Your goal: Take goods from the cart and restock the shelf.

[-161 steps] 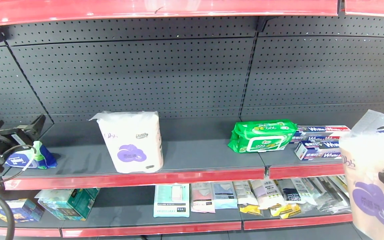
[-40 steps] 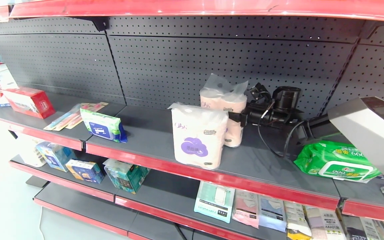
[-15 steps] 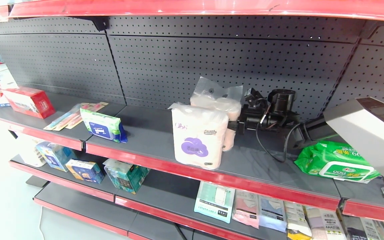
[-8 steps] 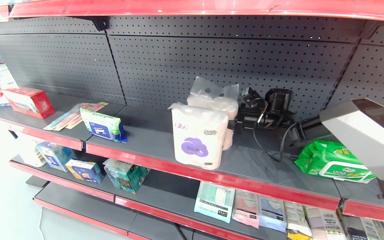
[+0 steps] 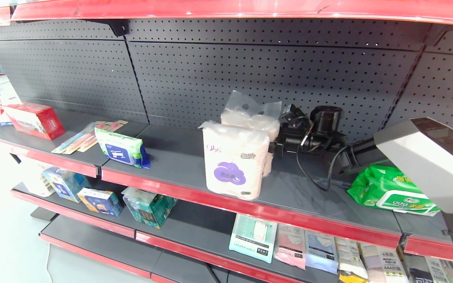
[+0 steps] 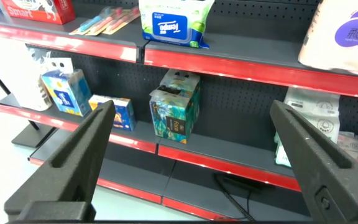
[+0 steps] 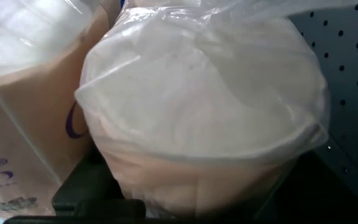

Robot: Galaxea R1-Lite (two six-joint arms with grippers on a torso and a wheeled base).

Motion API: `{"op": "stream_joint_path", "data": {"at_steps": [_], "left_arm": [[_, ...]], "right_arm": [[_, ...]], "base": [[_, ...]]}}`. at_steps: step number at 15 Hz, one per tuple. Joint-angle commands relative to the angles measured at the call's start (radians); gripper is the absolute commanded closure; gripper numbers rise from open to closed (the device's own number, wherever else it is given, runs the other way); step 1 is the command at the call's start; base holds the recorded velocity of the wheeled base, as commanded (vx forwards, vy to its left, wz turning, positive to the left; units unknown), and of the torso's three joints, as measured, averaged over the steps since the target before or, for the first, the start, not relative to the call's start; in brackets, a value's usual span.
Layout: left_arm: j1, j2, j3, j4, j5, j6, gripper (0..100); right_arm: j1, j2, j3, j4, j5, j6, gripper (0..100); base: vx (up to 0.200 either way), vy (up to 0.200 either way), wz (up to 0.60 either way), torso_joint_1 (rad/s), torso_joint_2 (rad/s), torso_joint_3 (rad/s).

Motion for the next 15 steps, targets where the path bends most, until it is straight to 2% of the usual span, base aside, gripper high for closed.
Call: {"op": "stream_joint_path", "data": {"at_steps": [1,7,15], "left_arm": [[0.0,0.0,0.0,0.0,0.002,0.0,0],[0.0,0.0,0.0,0.0,0.002,0.0,0],[0.0,0.0,0.0,0.0,0.0,0.0,0]], "right_arm": [[-0.008,0.001,0.0,0.0,0.002,-0.001,100],[-0.04,-0.002,-0.002,0.001,0.028,-0.002,100],[-0.023,-0.008,0.018,0.0,0.028,-0.009,100]], "base": [[0.0,0.0,0.0,0.0,0.0,0.0],[0.0,0.0,0.0,0.0,0.0,0.0],[0.0,0.0,0.0,0.0,0.0,0.0]]}}
